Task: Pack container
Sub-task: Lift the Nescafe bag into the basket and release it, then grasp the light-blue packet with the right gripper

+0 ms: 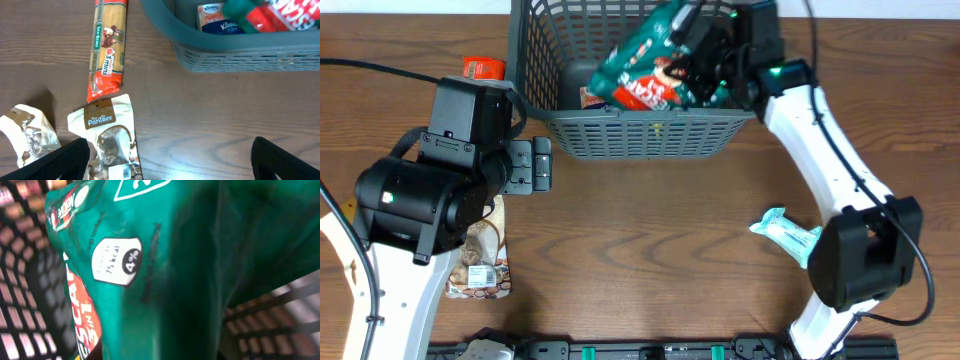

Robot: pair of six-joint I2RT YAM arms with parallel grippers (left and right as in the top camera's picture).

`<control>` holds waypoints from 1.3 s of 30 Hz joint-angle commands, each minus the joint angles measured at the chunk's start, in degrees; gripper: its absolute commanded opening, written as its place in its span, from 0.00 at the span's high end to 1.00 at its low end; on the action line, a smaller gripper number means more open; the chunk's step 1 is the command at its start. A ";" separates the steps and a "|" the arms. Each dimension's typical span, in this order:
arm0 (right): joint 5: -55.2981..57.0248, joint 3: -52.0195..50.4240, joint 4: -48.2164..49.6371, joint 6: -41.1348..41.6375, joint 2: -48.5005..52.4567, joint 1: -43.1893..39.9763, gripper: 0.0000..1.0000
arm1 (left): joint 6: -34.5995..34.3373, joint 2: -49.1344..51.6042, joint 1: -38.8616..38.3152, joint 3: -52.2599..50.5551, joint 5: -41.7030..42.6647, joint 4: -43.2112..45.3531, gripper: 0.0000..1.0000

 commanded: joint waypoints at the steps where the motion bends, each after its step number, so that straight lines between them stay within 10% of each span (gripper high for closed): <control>1: 3.89 2.34 -0.81 -3.04 -2.21 0.72 0.99 | -0.96 0.26 -0.13 -0.33 -0.46 -0.11 0.07; 5: 4.11 2.36 -2.34 -3.02 -2.21 0.57 0.95 | -0.94 0.26 -0.13 -0.35 -0.46 -0.13 0.07; 9: 3.96 2.36 -2.12 -1.20 -2.40 0.68 0.01 | -0.96 0.26 -0.13 -0.33 -0.46 -0.39 0.07; 21: 4.81 27.23 -14.45 9.64 -3.21 -1.42 0.01 | -0.94 0.26 -0.13 -0.33 -1.86 -0.11 0.07; 29: 25.51 52.37 -45.35 41.27 -3.52 -13.79 0.01 | -0.94 0.11 -0.13 -0.33 -3.52 -0.11 0.07; 39: 25.51 47.01 -65.83 47.56 -3.63 -30.29 0.01 | -0.90 0.09 -0.13 -0.35 -3.52 -0.11 0.07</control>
